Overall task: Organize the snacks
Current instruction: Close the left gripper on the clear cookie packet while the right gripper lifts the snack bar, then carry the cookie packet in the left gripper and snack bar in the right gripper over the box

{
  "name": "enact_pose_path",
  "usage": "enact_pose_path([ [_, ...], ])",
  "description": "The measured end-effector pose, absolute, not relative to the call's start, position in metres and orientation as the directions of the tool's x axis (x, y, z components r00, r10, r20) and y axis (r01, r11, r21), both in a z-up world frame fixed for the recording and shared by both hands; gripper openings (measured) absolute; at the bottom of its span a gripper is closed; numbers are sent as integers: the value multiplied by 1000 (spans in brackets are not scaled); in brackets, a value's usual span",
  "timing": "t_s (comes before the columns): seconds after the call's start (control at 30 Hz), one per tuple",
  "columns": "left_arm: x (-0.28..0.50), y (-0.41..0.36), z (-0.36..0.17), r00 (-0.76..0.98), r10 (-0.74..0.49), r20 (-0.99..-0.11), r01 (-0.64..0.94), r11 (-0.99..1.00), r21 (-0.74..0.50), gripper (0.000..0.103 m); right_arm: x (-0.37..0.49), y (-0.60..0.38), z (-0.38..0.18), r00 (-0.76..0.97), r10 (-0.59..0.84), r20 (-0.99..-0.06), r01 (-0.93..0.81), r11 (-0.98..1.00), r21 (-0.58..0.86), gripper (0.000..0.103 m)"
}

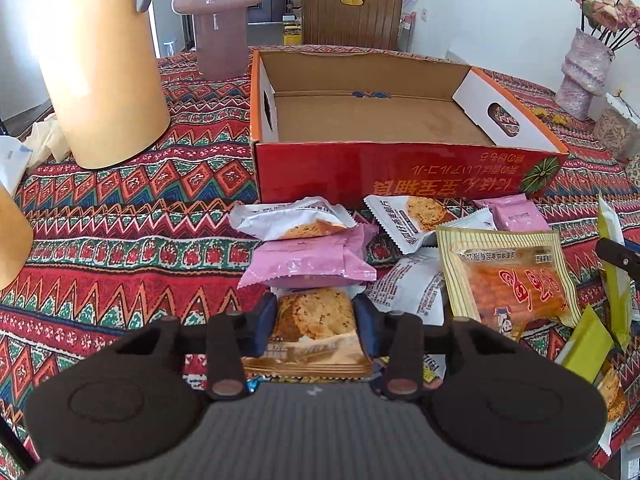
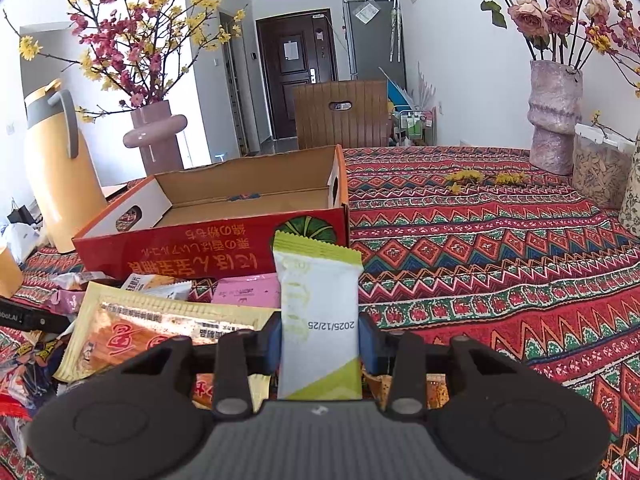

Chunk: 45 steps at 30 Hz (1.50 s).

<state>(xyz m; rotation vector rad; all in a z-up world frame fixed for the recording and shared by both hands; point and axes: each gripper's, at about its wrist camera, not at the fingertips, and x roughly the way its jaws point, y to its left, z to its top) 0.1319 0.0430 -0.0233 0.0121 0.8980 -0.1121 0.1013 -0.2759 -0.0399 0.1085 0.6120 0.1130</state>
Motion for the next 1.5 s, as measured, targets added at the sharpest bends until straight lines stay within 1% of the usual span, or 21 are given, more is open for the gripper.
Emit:
enact_pose_path([
  [0.23, 104, 51, -7, 672, -114, -731, 109, 993, -54, 41, 95, -273, -36, 820, 138, -556, -74, 988, 136, 38],
  [0.47, 79, 52, 20, 759, -124, -639, 111, 992, -61, 41, 88, -266, -25, 835, 150, -529, -87, 986, 141, 38],
  [0.57, 76, 50, 31, 792, -133, -596, 112, 991, -74, 41, 89, -261, -18, 844, 158, -513, -97, 985, 144, 38],
  [0.87, 93, 41, 54, 844, -151, -515, 107, 988, -115, 41, 113, -247, 4, 867, 172, -467, -121, 983, 136, 38],
  [1.23, 147, 32, 71, 870, -120, -479, 72, 991, -116, 41, 188, -233, 34, 878, 162, -451, -119, 985, 123, 38],
  [1.37, 171, 32, 73, 870, -104, -482, 54, 992, -116, 41, 222, -228, 40, 869, 156, -470, -112, 986, 120, 38],
  [1.5, 192, 31, 70, 860, -106, -498, 51, 991, -123, 41, 256, -220, 38, 847, 142, -511, -105, 989, 101, 38],
])
